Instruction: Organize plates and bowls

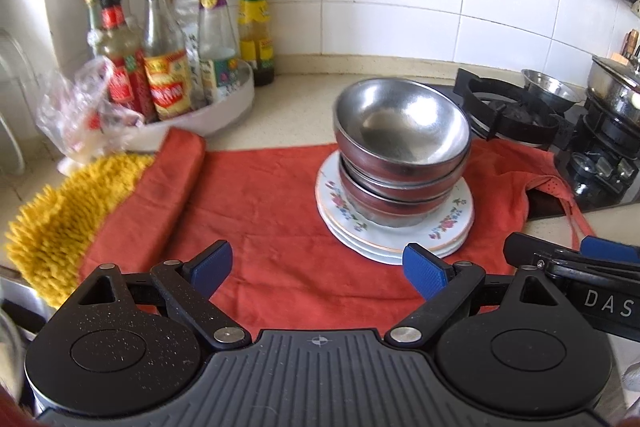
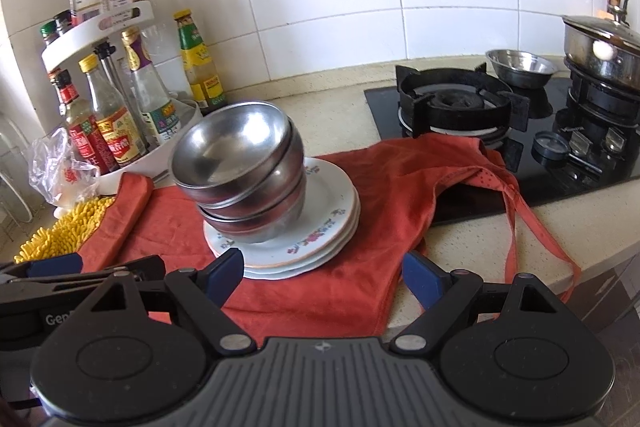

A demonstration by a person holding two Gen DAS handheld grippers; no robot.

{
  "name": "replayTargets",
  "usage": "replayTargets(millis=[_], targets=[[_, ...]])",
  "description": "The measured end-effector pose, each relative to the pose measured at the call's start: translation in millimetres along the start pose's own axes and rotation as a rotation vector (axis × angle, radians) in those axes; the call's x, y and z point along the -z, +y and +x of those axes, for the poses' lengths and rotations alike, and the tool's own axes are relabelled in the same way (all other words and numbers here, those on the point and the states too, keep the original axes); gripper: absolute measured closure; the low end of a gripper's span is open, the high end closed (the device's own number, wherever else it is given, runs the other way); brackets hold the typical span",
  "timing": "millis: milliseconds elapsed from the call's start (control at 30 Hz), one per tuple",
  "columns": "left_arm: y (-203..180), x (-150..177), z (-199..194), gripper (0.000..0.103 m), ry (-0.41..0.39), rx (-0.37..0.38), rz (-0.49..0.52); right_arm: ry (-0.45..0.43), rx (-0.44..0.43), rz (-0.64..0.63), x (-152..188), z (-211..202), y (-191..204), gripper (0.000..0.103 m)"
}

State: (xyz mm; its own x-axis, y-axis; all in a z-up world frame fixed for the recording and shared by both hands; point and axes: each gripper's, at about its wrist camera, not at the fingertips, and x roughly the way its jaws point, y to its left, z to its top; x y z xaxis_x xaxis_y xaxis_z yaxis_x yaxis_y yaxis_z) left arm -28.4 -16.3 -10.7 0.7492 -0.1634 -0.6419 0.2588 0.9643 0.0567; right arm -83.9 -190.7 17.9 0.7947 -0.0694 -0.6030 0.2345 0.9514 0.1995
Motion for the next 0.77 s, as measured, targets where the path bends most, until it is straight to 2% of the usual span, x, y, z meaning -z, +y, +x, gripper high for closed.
replayTargets(millis=[200, 400, 467, 533, 567, 667, 767], targets=[[-4.3, 1.4, -20.0, 0.008, -0.101, -0.091, 0.074, -0.034, -0.029, -0.013, -1.0, -7.4, 6.0, 0.018], [9.8, -1.8, -21.8, 0.008, -0.100, -0.014, 0.050, -0.068, -0.046, -0.025, -1.4, -14.9, 10.3, 0.018], [6.6, -0.2, -25.0, 0.007, -0.138, -0.047, 0.074, -0.071, -0.046, -0.028, -1.8, -14.9, 11.9, 0.018], [3.8, -1.4, -24.5, 0.000, -0.145, -0.089, 0.084, -0.073, -0.042, -0.025, -2.4, -14.6, 12.5, 0.018], [3.0, -2.0, -24.3, 0.001, -0.149, -0.101, 0.094, -0.071, -0.043, -0.025, -2.5, -14.3, 13.0, 0.018], [5.5, -2.6, -23.4, 0.000, -0.168, -0.102, 0.108, -0.071, -0.044, -0.019, -2.4, -12.7, 14.8, 0.018], [14.1, -5.0, -19.9, 0.000, -0.168, -0.068, 0.102, -0.069, -0.054, -0.009, -3.1, -10.8, 15.3, 0.018]])
